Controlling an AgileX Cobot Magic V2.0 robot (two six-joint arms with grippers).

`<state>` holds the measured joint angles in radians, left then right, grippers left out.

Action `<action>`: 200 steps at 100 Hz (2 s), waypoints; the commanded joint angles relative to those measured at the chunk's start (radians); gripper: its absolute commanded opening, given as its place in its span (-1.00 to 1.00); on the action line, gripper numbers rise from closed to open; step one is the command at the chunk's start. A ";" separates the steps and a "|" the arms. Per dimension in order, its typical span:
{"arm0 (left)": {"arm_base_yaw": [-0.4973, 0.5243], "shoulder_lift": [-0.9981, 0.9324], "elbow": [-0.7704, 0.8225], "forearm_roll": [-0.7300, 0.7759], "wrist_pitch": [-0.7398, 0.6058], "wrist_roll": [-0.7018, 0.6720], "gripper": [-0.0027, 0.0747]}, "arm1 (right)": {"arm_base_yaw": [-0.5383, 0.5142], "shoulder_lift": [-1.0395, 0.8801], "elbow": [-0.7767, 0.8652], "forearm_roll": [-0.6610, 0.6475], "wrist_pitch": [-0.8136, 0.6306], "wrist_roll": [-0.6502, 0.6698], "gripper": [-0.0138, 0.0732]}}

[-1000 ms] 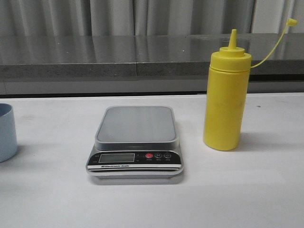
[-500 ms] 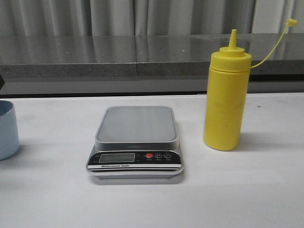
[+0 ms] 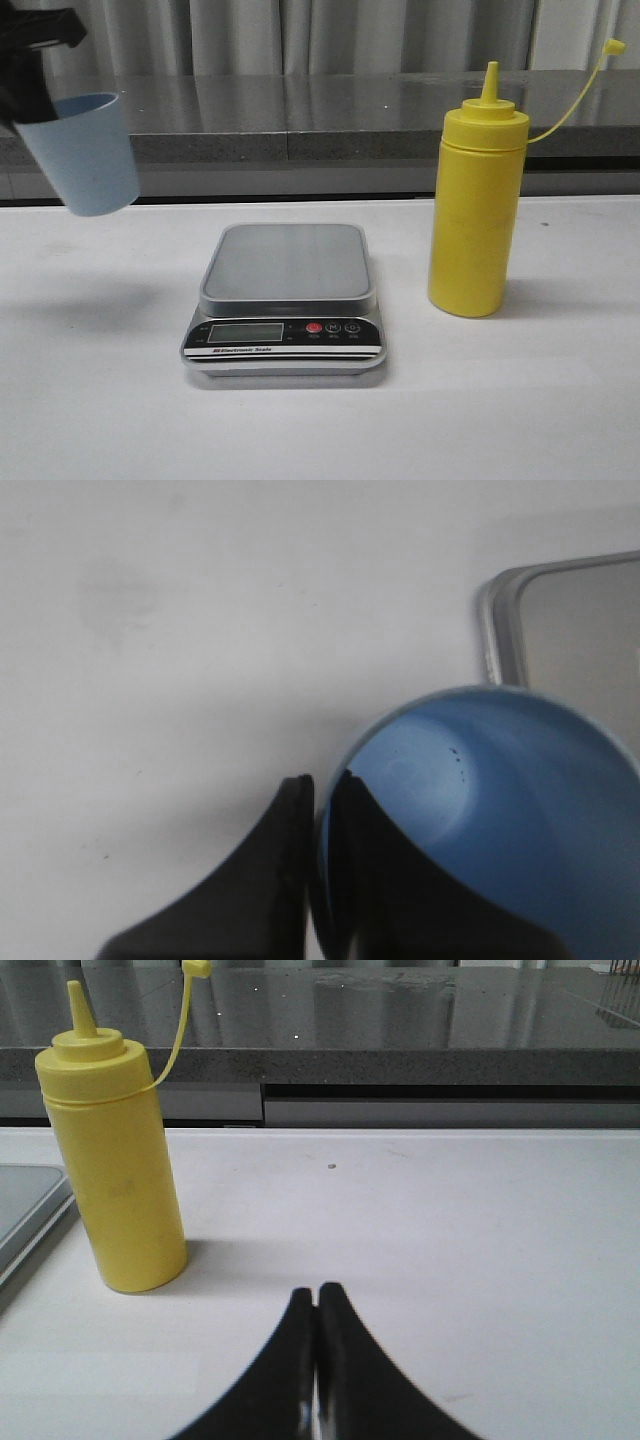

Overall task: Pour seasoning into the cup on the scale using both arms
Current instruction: 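Lift the blue cup with the left gripper and carry it over the scale, then set the cup on the scale, open the left gripper and lift away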

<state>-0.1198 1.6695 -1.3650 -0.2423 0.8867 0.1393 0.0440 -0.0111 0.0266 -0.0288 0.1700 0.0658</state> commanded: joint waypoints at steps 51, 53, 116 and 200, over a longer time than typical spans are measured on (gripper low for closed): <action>-0.296 0.184 -0.323 0.050 0.070 -0.076 -0.98 | -0.005 -0.019 -0.016 -0.009 -0.085 -0.008 -0.84; -0.305 0.191 -0.331 0.063 0.072 -0.085 -0.98 | -0.005 -0.019 -0.016 -0.009 -0.085 -0.008 -0.84; -0.367 0.304 -0.393 0.118 0.076 -0.118 -0.98 | -0.005 -0.019 -0.016 -0.009 -0.085 -0.008 -0.84; -0.367 0.276 -0.413 0.127 0.089 -0.118 0.39 | -0.005 -0.019 -0.016 -0.009 -0.085 -0.008 -0.84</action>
<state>-0.4811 2.0271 -1.7303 -0.1075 0.9857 0.0317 0.0440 -0.0111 0.0266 -0.0288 0.1682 0.0658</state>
